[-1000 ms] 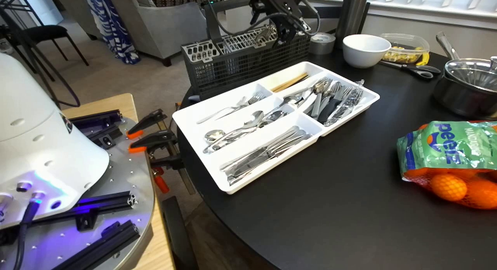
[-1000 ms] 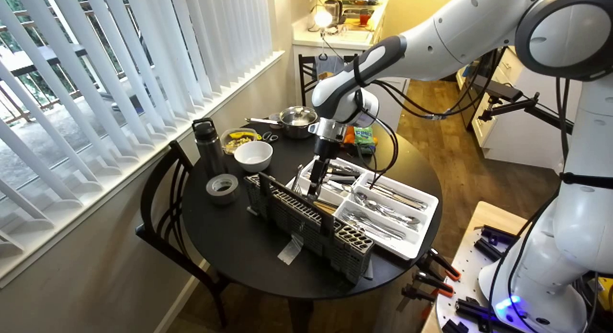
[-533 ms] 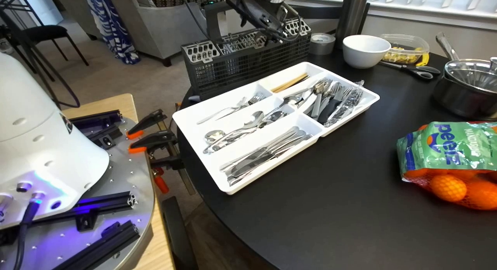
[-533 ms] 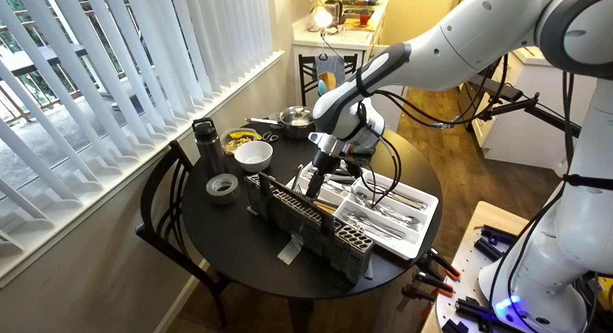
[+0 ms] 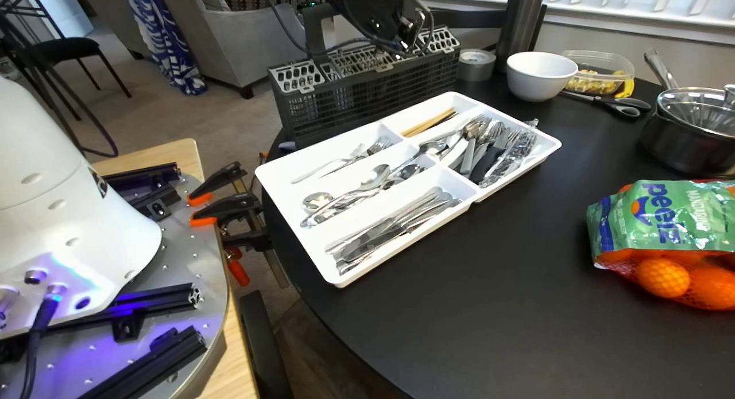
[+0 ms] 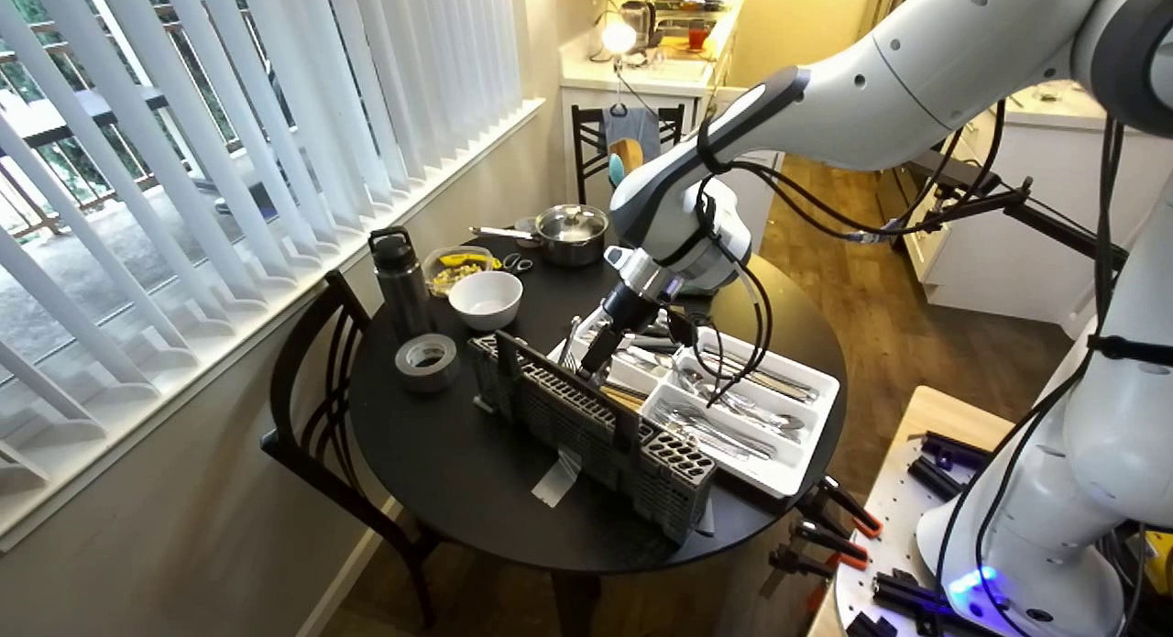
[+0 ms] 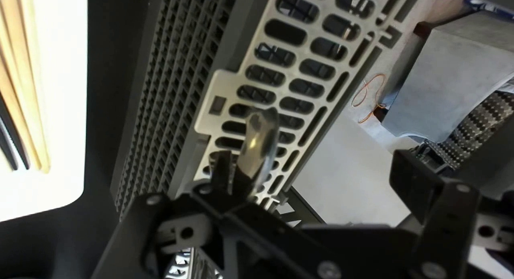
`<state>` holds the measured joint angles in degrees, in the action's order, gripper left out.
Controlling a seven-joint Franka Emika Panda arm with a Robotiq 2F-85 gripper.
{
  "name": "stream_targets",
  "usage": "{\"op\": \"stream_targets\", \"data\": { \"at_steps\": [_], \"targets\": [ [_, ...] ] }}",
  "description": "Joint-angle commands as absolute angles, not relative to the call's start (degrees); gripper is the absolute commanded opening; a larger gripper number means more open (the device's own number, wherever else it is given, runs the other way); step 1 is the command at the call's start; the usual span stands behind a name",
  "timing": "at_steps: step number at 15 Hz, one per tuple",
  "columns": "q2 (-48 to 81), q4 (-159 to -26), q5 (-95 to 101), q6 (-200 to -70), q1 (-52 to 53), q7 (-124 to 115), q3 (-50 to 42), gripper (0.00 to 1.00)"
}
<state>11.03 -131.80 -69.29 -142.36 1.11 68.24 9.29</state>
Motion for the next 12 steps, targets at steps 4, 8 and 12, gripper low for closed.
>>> {"op": "stream_targets", "data": {
  "at_steps": [4, 8, 12],
  "targets": [
    [12.0, -130.8, -69.7, -140.4, 1.6, 67.9, 7.4, 1.00],
    [10.8, -130.8, -68.9, -136.9, 0.6, 66.0, 5.0, 1.00],
    [11.7, -129.9, -67.0, -133.1, 0.8, 61.7, 3.1, 1.00]
  ]
}}
